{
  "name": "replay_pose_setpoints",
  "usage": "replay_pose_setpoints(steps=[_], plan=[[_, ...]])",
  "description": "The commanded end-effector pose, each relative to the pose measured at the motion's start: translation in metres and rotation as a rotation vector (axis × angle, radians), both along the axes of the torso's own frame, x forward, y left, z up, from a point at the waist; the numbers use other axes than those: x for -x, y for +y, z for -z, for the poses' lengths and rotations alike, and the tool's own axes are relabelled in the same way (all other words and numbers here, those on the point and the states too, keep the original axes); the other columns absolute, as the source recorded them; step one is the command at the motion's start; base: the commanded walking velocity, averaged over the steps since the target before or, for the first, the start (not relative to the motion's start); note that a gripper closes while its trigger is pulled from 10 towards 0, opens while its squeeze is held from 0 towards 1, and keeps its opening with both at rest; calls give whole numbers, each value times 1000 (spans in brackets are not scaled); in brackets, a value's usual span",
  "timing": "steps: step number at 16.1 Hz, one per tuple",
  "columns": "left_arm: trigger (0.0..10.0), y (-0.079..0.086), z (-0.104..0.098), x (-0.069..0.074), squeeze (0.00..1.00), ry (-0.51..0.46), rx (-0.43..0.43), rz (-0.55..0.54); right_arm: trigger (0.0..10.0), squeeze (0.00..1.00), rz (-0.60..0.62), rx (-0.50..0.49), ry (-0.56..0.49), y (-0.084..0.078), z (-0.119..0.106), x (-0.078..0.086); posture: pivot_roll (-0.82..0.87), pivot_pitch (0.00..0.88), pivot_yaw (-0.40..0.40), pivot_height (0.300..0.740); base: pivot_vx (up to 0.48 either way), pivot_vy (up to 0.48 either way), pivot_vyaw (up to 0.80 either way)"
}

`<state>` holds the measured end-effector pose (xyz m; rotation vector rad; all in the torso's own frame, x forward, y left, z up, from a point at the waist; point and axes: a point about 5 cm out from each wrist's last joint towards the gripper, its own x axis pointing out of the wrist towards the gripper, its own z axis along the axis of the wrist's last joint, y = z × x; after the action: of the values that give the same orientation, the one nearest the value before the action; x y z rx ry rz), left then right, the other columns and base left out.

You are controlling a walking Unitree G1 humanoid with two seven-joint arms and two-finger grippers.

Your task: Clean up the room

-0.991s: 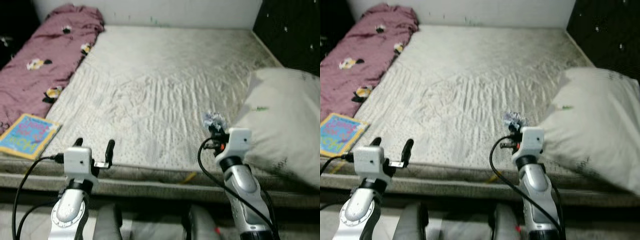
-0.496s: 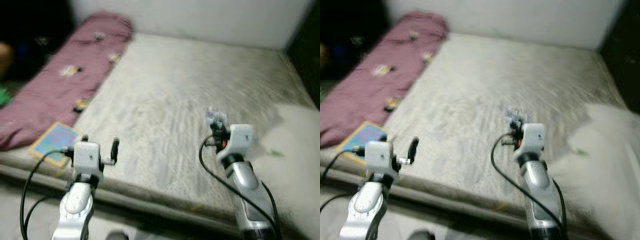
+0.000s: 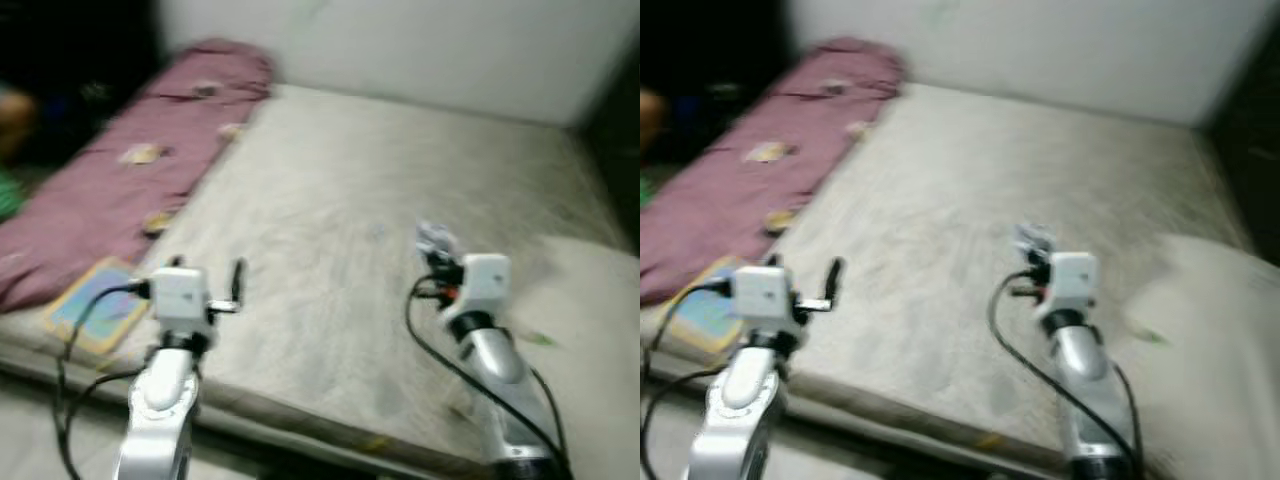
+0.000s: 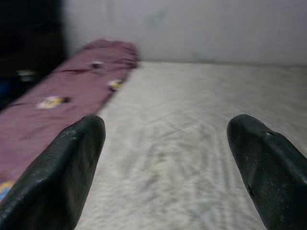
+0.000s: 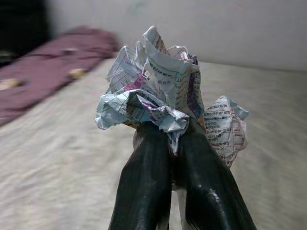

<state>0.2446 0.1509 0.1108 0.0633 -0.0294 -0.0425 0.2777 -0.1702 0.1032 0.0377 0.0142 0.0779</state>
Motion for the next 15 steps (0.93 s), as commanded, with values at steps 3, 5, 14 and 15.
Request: replay_pose_setpoints(steps=[3, 5, 14, 15], plan=[[10000, 12, 5, 5, 0, 30, -11, -45, 10000, 0, -29, -19, -17, 11, -6, -4, -17, 0, -41, 740, 0, 307, -533], [10000, 11, 4, 4, 0, 34, -9, -44, 10000, 0, -36, -20, -15, 11, -6, -5, -14, 0, -44, 740, 0, 364, -709], [10000, 8, 5, 4, 0, 39, 1, -43, 10000, 0, -46, -23, 10, 10, -3, -6, -14, 0, -63, 740, 0, 392, -660], [10000, 8, 5, 4, 0, 40, 4, -44, 10000, 0, -47, -22, 9, 9, -3, -6, -14, 0, -63, 740, 0, 394, -800]])
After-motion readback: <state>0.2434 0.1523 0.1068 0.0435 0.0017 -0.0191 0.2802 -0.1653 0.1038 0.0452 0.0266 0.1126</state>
